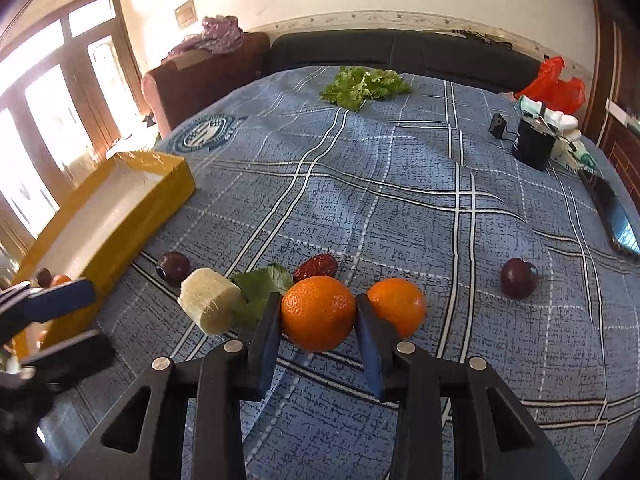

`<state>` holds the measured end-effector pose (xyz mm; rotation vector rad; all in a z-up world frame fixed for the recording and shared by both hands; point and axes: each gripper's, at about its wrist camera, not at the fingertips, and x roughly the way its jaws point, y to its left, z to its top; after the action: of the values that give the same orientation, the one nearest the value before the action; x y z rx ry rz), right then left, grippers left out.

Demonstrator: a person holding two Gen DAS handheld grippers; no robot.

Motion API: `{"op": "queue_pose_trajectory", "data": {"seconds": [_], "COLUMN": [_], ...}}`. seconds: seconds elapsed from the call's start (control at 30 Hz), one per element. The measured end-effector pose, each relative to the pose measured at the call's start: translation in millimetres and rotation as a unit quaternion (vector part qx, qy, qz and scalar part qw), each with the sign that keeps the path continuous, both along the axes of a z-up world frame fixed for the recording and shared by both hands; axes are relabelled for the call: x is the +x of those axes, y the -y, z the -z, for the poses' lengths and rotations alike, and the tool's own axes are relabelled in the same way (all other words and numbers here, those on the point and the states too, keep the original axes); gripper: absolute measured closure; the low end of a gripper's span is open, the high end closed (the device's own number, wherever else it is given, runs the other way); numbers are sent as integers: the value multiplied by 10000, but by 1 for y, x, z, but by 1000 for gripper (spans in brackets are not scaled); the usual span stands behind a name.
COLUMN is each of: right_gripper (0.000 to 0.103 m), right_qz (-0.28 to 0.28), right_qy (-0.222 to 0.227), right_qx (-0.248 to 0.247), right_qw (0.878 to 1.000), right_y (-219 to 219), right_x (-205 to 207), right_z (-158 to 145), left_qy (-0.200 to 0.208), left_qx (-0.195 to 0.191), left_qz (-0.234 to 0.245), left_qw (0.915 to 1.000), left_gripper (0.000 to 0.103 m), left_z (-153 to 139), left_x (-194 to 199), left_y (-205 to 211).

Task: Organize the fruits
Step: 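Grasp a white cube with the left gripper while the right grasps an orange, then carry the white cube and orange into the tray and open both grippers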

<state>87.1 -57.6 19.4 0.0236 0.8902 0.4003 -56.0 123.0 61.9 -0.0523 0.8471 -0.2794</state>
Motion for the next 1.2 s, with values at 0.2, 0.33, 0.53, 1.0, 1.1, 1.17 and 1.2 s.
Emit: {"op": "queue_pose_trajectory", "data": {"seconds": [0.2, 0.33, 0.53, 1.0, 1.1, 1.17, 1.2], "right_gripper": [64, 64, 64, 64, 64, 64, 64], "right_qz": [115, 233, 338, 105, -29, -140, -204], "right_qy": [-9, -47, -60, 175, 156, 205, 230], "right_qx": [262, 443, 624, 743, 735, 763, 807], "right_qw": [9996, 9987, 9975, 9970, 9972, 9968, 9963], "right_y": [14, 25, 35, 19, 6, -5, -12], "right_x": [-1, 1, 2, -15, -23, -29, -33], "right_z": [-5, -9, -11, -17, -20, -28, -33], "left_qy": [-50, -241, -340, 96, 184, 233, 249], "left_qx": [414, 552, 880, -166, -238, -189, -158], "left_qz": [287, 315, 201, -570, -965, -1324, -1484], "left_qw": [9987, 9977, 9953, 9982, 9949, 9907, 9885], "left_gripper": [46, 46, 74, 73, 73, 73, 73], "left_z": [14, 28, 47, -8, -20, -27, -29], "left_x": [33, 50, 52, -12, -28, -39, -43], "left_y": [29, 34, 41, -28, -62, -91, -101]}}
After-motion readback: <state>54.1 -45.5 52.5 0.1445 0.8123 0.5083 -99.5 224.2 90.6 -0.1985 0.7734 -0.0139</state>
